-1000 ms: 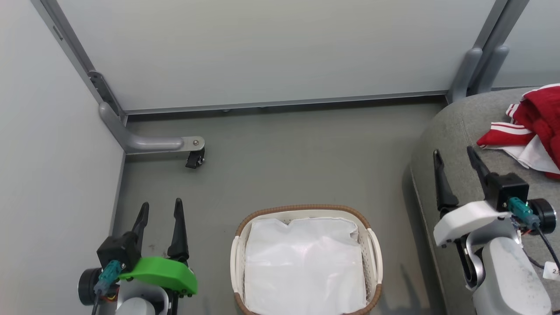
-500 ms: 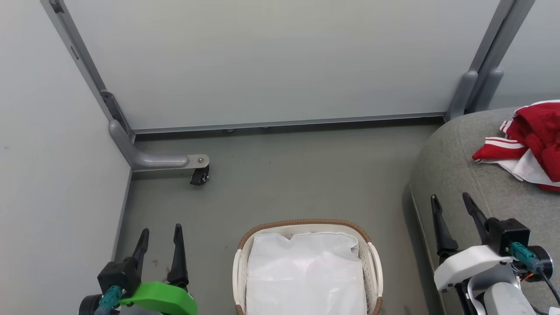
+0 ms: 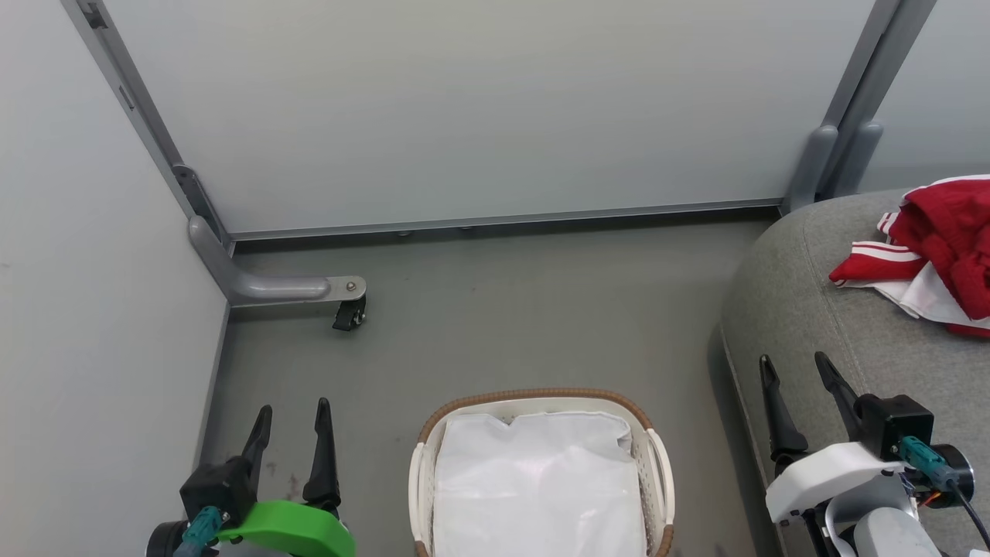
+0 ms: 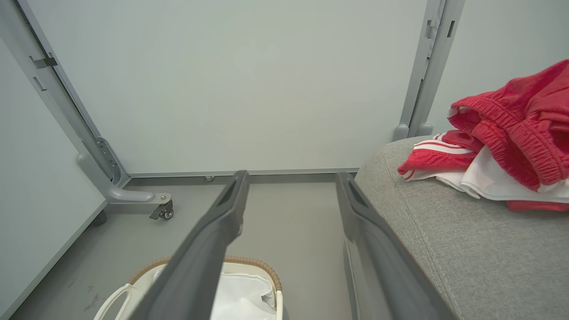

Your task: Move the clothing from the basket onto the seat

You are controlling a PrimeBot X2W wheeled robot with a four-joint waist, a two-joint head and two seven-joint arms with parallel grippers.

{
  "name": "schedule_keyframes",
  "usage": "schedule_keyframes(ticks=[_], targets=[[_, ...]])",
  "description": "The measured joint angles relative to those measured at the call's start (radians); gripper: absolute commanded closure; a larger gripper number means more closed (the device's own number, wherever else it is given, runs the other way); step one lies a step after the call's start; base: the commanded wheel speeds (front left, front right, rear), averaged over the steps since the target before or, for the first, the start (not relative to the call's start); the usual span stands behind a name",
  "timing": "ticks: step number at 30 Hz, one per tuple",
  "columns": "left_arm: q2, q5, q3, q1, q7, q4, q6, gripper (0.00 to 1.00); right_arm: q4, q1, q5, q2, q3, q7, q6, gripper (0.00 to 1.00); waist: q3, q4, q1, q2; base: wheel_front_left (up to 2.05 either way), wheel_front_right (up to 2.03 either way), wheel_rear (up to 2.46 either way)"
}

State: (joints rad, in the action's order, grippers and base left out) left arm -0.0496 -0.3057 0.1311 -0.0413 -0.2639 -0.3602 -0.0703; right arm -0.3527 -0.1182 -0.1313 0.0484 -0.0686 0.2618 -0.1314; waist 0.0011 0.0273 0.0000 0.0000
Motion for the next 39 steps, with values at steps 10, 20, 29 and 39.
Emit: schedule_keyframes(ticks=[10, 20, 29, 39], targets=[[0.0, -0.011, 0.008, 0.0, 0.0, -0.008, 0.002, 1.0, -0.009, 0.001, 0.0, -0.002, 0.001, 0.0, 0.0, 1.0, 0.002, 0.002, 0.0, 0.0001, 0.0, 0.0, 0.0], [0.003, -0.096, -0.007, 0.011, 0.03, -0.048, 0.0, 1.0, -0.056, 0.026, -0.096, -0.015, -0.008, -0.038, 0.0, 1.0, 0.002, 0.001, 0.0, 0.0, 0.0, 0.0, 0.0], [0.003, -0.247, -0.036, 0.011, 0.071, -0.028, -0.005, 1.0, -0.033, 0.026, -0.268, -0.015, -0.008, -0.075, 0.0, 1.0, 0.002, -0.001, 0.0, 0.0, 0.0, 0.0, 0.0], [0.003, -0.394, -0.065, 0.009, 0.114, -0.007, -0.014, 1.0, -0.011, 0.026, -0.441, -0.013, -0.011, -0.115, 0.0, 1.0, 0.002, -0.004, 0.0, 0.0, 0.0, 0.0, 0.0]])
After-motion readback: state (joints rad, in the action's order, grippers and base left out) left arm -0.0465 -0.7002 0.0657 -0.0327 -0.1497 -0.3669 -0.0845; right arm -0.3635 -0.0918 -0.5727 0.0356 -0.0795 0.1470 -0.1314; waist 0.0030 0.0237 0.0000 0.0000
